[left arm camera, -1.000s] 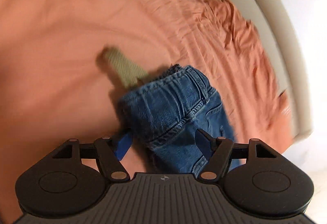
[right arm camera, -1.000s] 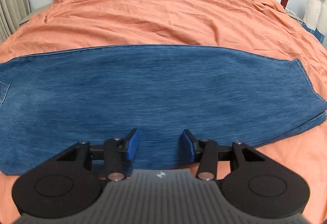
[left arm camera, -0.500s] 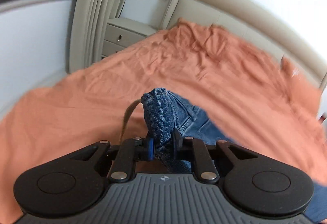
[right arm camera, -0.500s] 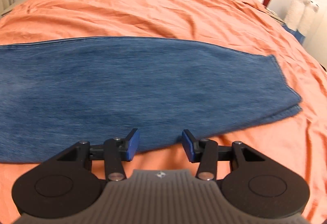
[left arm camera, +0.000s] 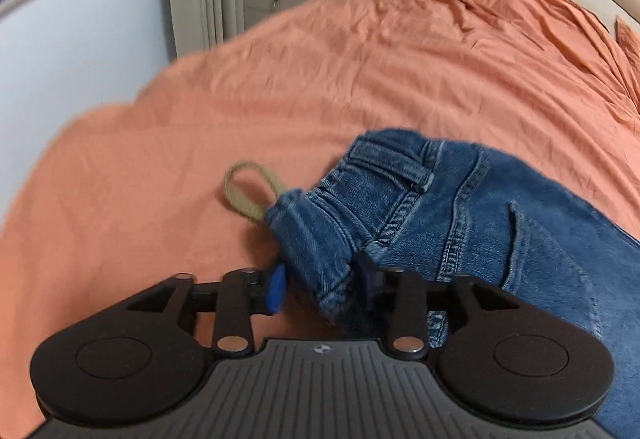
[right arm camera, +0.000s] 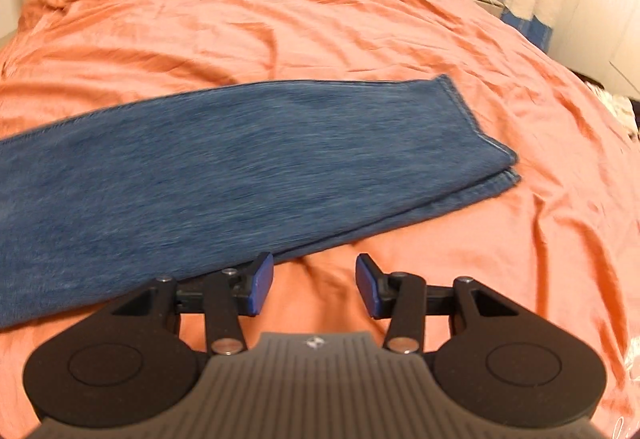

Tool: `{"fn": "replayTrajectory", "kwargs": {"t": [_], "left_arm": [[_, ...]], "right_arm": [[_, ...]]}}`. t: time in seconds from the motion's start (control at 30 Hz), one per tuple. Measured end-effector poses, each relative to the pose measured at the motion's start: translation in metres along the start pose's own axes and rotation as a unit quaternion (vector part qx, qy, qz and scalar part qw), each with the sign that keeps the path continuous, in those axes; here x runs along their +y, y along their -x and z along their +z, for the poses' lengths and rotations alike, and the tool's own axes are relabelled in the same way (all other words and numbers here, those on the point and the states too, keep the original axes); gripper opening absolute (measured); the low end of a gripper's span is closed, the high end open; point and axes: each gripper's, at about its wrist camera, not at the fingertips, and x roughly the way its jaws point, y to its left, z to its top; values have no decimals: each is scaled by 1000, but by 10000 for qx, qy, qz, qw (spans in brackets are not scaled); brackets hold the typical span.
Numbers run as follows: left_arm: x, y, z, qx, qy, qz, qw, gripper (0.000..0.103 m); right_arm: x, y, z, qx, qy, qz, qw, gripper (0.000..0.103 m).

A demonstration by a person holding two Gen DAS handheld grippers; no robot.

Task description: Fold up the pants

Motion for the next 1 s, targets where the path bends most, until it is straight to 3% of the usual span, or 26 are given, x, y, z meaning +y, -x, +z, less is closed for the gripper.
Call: {"fn": "replayTrajectory", "kwargs": {"t": [0.03,0.13,0.23,0.43,0.53,0.6,0.77,0.83,0.87,1.0], "left_arm": [[0,11,0,-125,-98,57,9999,69],[-12,36,3,-457,-400,131,9981,71],[-32,52,14,-500,-467,-183,9975,71],[-95,63,25,-389,-854,-837,9921,69],[-130,55,25,-212,-977,-1200,9877,63],[-151,51,21,-138,-1017,-1226,9871,60],[-197,39,7,122,-1164,-1283,9848,57],[-213,36,3,228,-1216,-1317,9835,51],[-222,35,0,257,-1308,-1324,9822,44],[-256,39,-9,264,-1664,-1429,9753,39]], "right_arm": [[-10,0,1,-12,-121,19,9999,42],[-47,0,4,17,-639,73,9979,41],[-92,-4,7,26,-1345,208,9907,41],[-179,-28,22,-126,-2741,700,9591,34],[-208,-57,34,-86,-3286,990,9392,33],[-221,-74,39,-100,-3572,998,9286,30],[-242,-117,46,-15,-3994,1294,9076,24],[-248,-128,45,49,-4102,1420,9009,6],[-251,-130,44,38,-4106,1489,8996,0],[-252,-99,49,-409,-3723,1677,9119,0]]}}
